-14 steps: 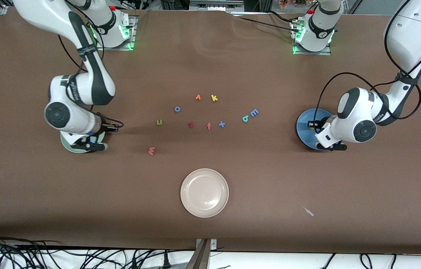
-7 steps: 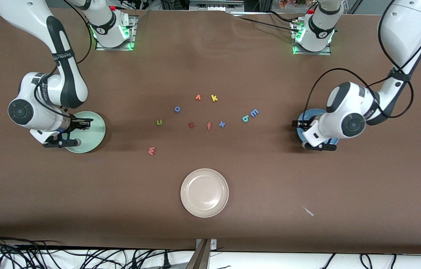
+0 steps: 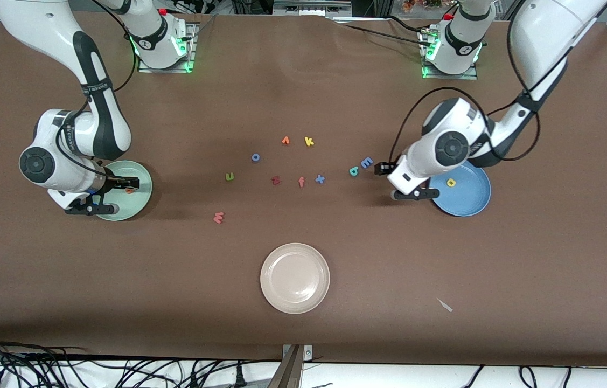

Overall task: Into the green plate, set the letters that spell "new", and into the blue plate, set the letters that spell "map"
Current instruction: 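Reach the right gripper to pink w while the left gripper reaches blue m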

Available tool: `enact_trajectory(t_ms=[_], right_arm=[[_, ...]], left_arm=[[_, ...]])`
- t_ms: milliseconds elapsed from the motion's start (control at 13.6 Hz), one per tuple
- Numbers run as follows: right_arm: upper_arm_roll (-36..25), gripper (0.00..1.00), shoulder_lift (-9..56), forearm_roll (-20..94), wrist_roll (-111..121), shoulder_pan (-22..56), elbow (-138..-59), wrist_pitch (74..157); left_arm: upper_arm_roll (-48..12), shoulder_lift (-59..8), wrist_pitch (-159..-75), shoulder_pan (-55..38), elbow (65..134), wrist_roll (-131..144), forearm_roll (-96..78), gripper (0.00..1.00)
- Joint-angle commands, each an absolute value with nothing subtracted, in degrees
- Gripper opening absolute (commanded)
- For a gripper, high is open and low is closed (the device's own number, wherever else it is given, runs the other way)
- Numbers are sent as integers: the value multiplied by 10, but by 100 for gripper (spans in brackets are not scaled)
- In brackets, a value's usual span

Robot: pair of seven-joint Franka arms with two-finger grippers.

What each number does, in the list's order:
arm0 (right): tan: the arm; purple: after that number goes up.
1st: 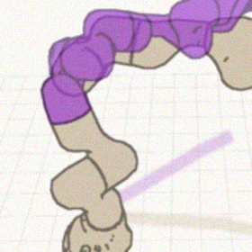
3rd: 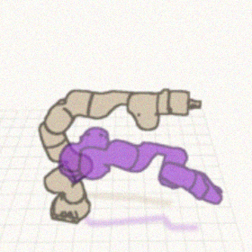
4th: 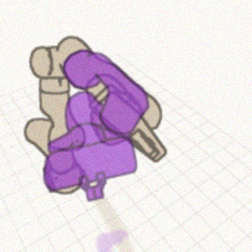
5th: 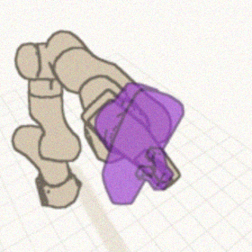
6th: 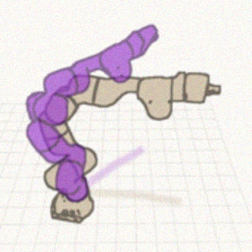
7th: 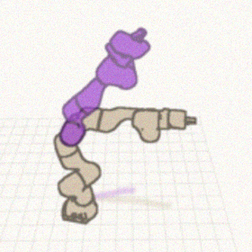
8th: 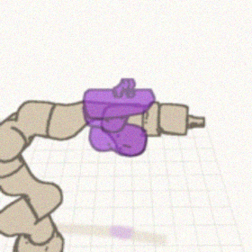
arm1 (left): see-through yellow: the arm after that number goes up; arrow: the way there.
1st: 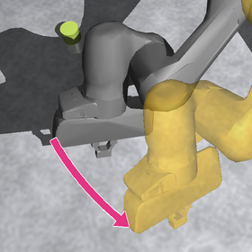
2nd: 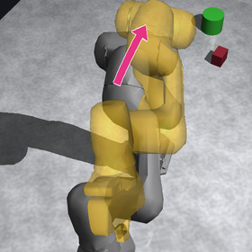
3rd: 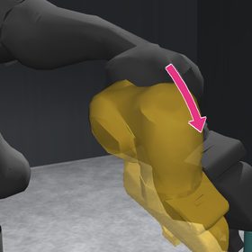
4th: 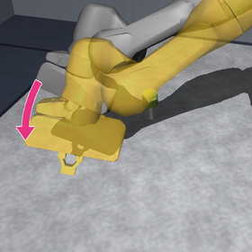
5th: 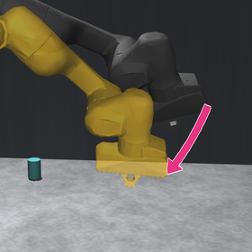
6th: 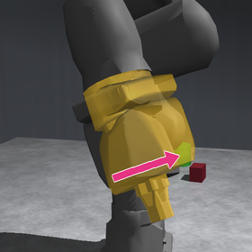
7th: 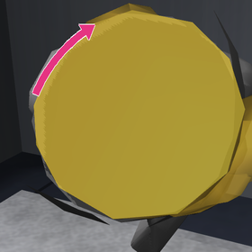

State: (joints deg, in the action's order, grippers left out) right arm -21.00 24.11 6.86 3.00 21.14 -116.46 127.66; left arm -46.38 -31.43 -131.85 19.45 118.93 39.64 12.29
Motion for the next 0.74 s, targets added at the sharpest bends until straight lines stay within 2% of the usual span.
enact_trajectory(t_ms=[0,295,663], right_arm=[[-170,100,237,90,-58,214,-1142,1263],[-128,100,254,105,-172,216,-1104,1266],[-67,100,338,122,-307,221,-993,1267]], left_arm=[[-461,-344,-1384,177,1199,455,131,79],[-453,-352,-1392,156,1212,513,136,73],[-453,-345,-1388,159,1235,602,137,61]])
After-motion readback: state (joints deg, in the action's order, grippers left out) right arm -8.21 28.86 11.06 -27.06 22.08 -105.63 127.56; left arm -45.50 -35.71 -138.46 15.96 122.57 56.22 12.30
